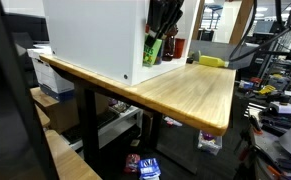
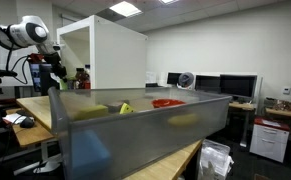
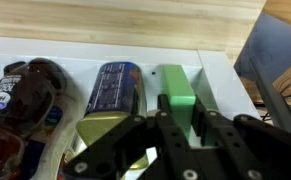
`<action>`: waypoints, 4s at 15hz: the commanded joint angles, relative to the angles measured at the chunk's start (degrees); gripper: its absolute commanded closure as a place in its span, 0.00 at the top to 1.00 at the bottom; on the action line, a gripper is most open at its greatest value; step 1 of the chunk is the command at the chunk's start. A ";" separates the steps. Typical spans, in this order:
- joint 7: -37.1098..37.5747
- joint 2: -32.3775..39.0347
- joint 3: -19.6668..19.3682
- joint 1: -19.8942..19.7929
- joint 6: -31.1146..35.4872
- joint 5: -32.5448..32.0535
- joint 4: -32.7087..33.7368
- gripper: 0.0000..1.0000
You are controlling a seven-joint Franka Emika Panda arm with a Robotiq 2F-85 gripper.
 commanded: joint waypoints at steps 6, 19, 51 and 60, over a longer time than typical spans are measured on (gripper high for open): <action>5.89 2.42 -1.13 1.34 -0.41 -3.04 2.65 0.53; 0.01 -0.37 -4.79 2.81 -1.24 3.27 1.26 1.00; -8.03 -7.61 -5.19 -4.46 9.21 -2.40 -7.41 0.00; -11.12 -5.50 -6.19 -1.20 6.90 3.82 -5.73 0.00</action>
